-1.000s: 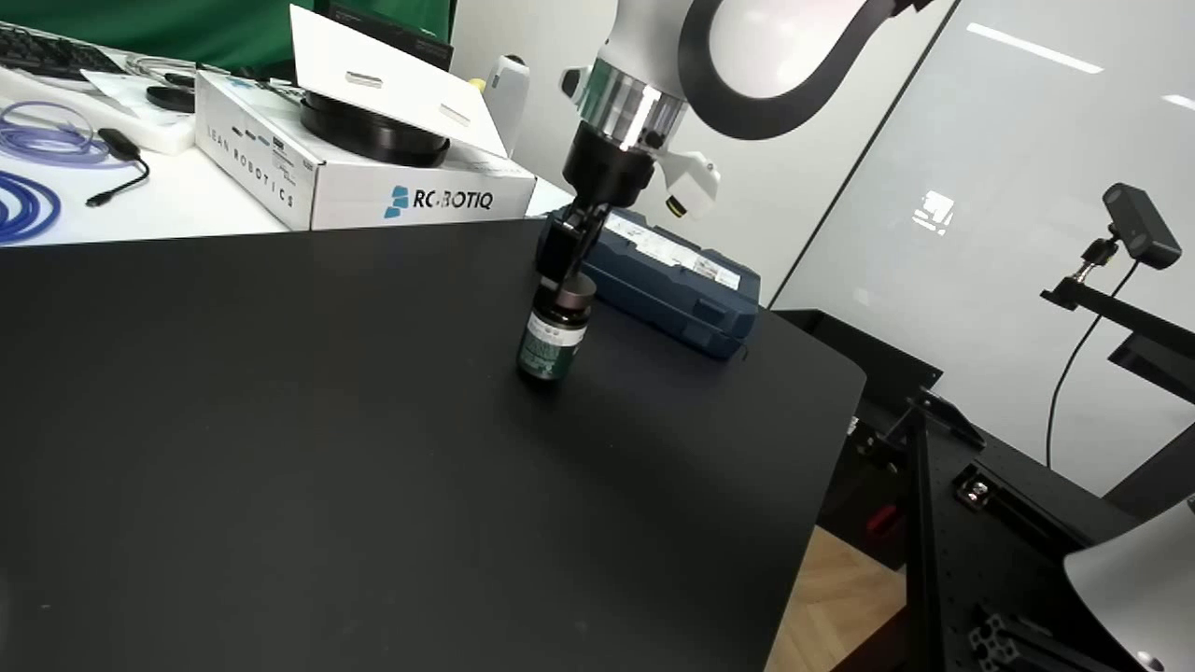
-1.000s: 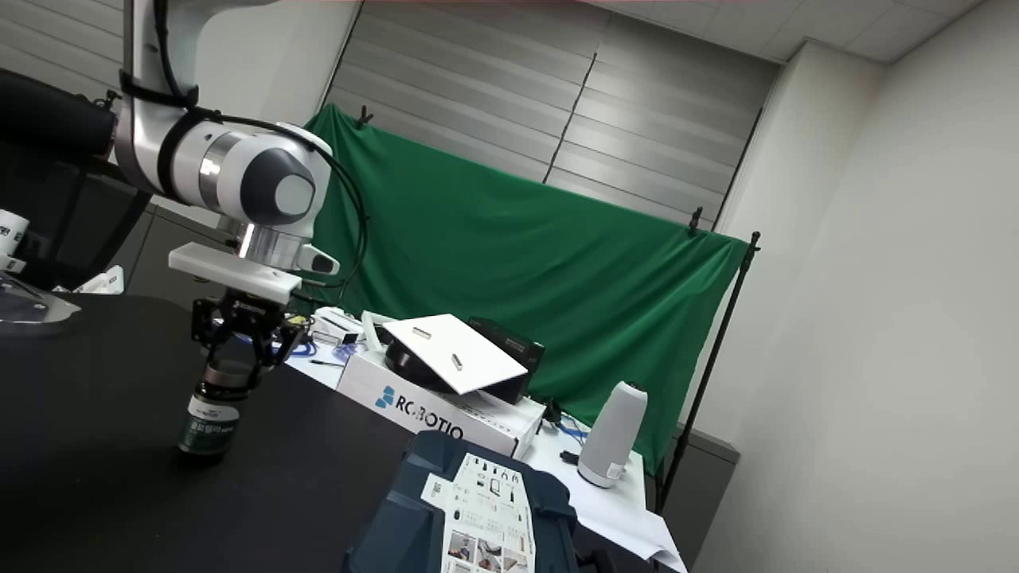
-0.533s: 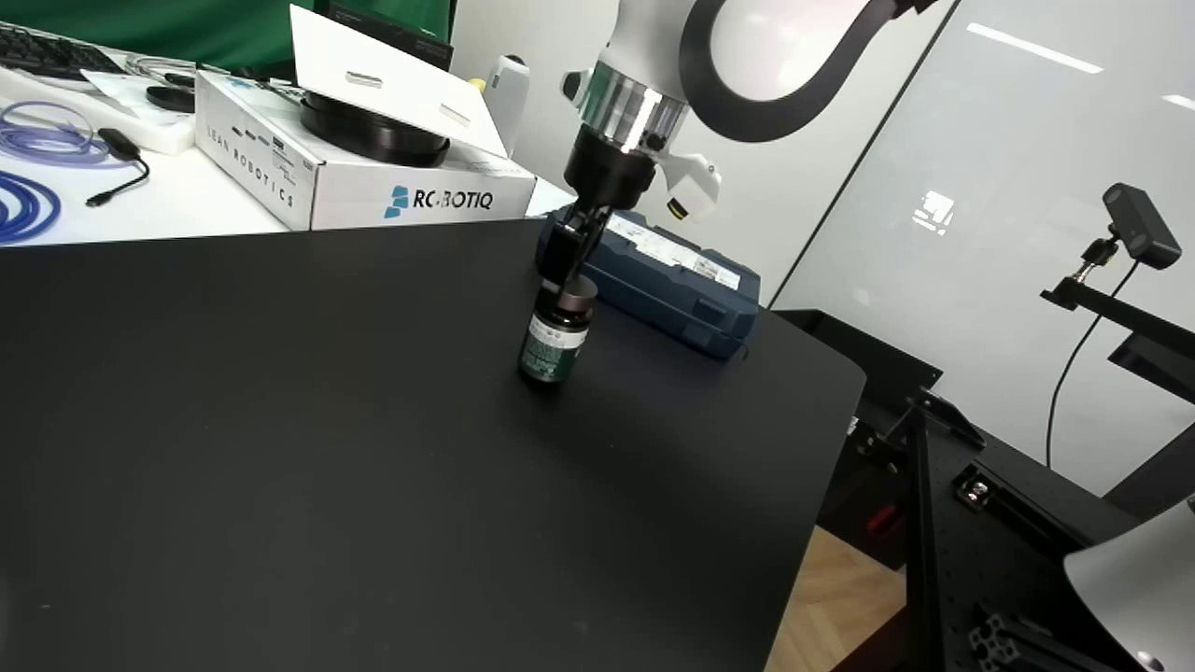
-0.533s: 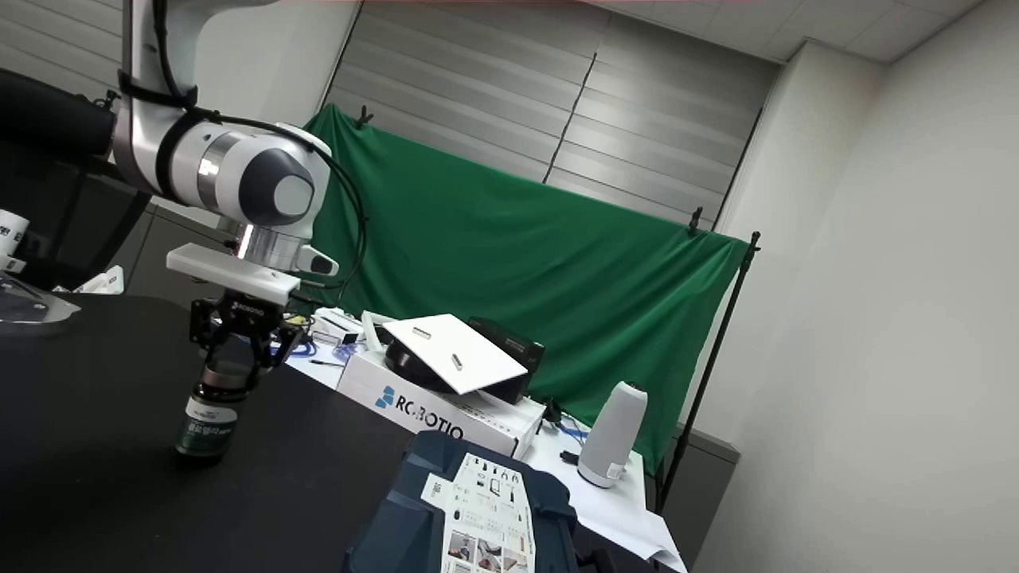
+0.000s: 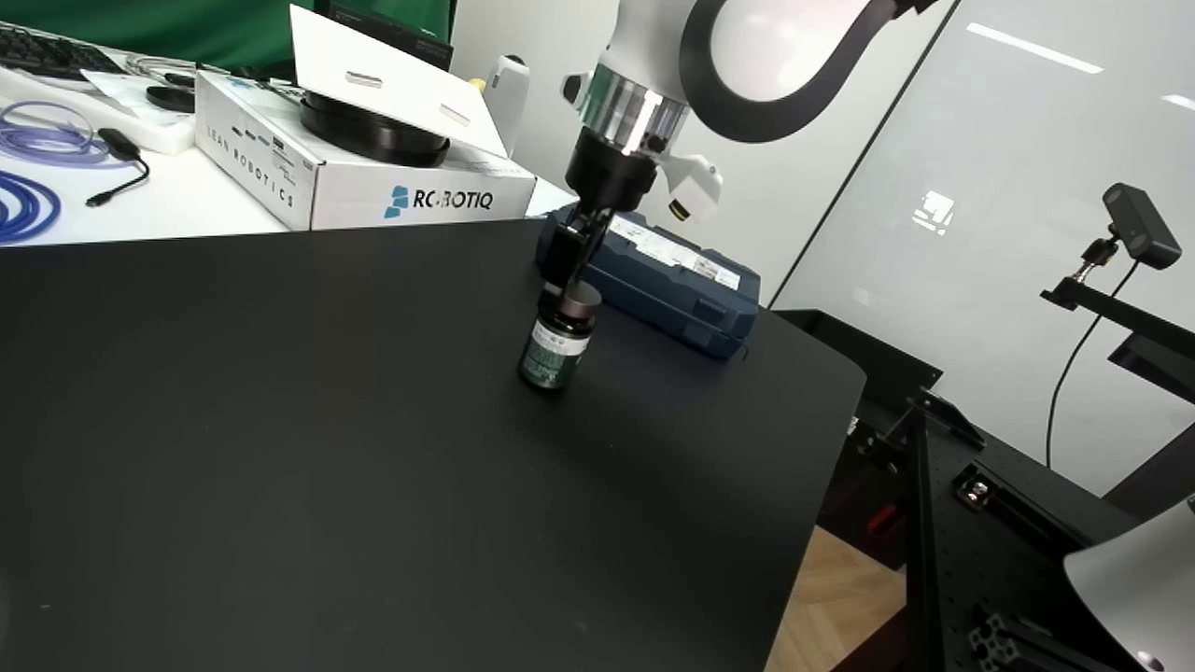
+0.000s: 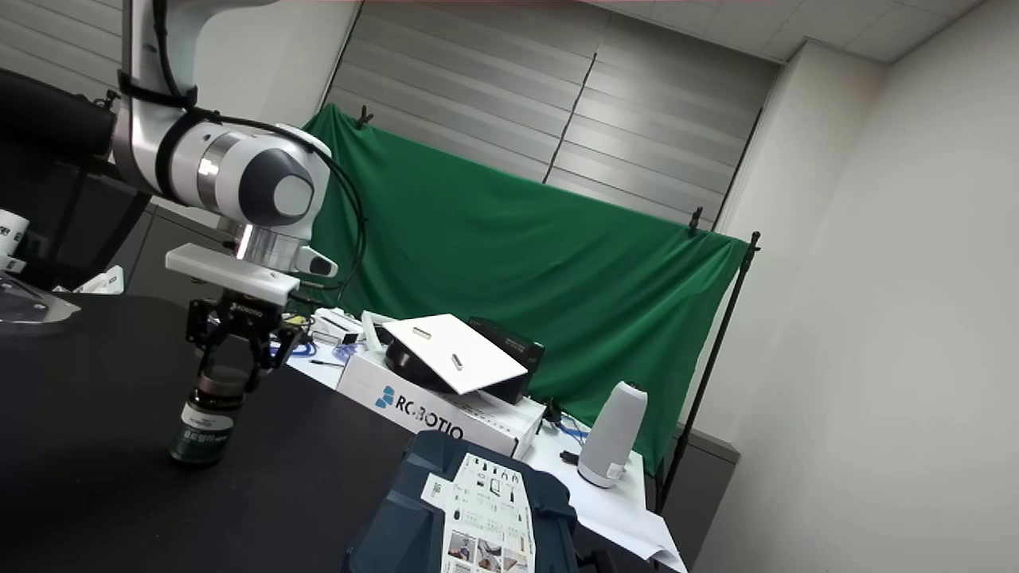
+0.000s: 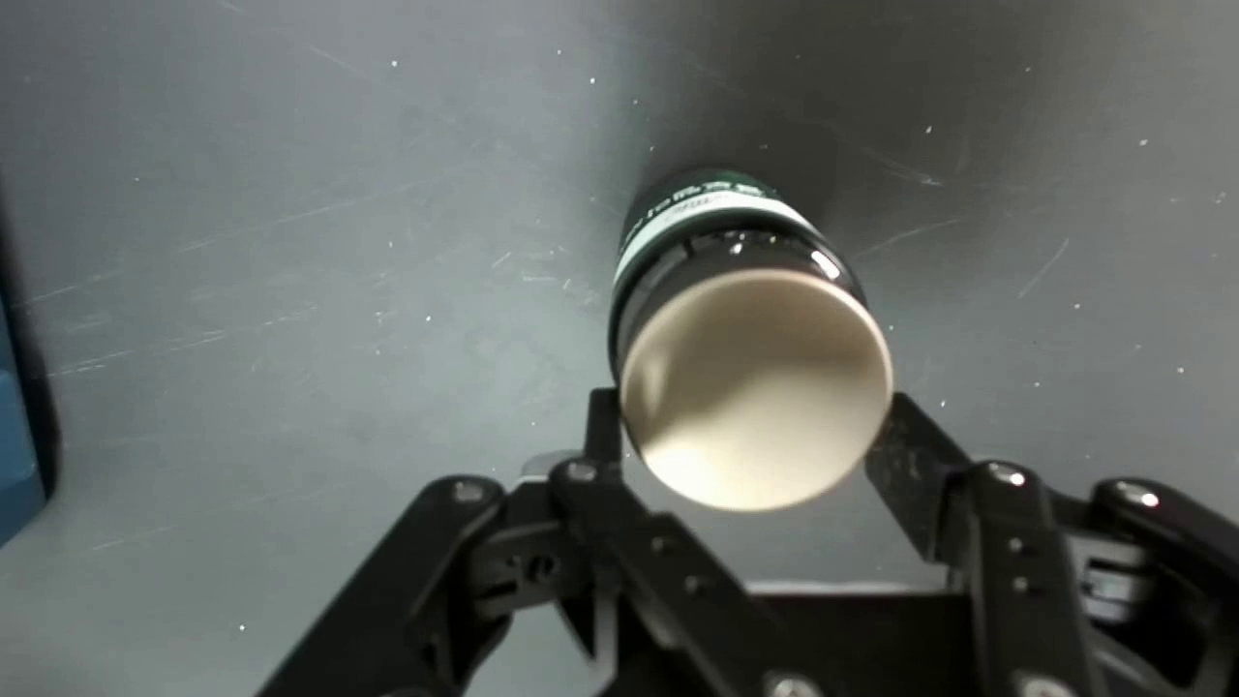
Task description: Remove the bottle from the box and put it on the table
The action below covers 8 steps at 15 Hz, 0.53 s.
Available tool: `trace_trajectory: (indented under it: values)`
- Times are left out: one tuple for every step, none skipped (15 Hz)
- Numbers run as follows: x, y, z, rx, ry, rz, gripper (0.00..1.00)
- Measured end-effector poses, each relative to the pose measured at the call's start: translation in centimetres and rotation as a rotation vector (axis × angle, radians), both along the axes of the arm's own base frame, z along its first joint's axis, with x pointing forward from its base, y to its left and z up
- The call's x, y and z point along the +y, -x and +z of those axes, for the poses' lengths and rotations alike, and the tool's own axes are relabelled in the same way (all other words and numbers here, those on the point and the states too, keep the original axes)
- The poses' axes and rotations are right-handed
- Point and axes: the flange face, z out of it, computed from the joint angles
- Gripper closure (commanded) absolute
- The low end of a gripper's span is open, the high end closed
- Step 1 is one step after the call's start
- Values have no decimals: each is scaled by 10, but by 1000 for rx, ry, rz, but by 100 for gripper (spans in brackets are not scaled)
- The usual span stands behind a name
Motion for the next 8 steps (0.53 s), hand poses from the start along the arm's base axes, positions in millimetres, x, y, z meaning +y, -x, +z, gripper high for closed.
trace_trajectory:
  values:
    - [0,1,-1,6,2,1,0]
    - [0,1,-1,9,3,2,0]
    - [0,0,0,8,2,3,0]
    - [2,-1,4,3,2,5,0]
    - [4,-2,11,-2,2,8,0]
    - [7,-3,20,-9,2,12,0]
    - [10,-5,31,-18,3,16,0]
    - [12,-6,43,-28,4,20,0]
